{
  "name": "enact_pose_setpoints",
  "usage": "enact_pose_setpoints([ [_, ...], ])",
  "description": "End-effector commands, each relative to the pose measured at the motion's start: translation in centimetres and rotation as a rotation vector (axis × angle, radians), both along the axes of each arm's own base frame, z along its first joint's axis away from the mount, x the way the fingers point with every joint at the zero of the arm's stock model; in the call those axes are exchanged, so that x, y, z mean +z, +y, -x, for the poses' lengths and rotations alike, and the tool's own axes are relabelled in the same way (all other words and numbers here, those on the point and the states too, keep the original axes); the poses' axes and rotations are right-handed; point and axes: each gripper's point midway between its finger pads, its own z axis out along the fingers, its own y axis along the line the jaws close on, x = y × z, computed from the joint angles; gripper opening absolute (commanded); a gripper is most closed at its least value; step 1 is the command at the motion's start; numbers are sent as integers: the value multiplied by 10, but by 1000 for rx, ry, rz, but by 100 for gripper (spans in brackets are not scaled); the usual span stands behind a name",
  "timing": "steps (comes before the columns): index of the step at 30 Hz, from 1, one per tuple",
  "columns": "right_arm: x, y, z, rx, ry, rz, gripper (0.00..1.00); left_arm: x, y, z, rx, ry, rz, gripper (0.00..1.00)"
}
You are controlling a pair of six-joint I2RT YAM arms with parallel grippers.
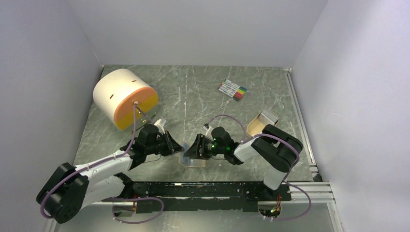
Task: Put the credit cards into the card holder
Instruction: Insert the credit card into the card holder.
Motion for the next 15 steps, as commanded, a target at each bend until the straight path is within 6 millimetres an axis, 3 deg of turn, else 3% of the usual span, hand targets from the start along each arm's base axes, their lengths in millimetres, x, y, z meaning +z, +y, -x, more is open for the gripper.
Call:
enact_pose_setpoints([
  [1,9,8,-4,18,-55,-52,57,4,-6,5,-34,-11,41,9],
  [15,17,3,-6,20,-89,-107,61,5,-9,5,-47,-1,41,9],
])
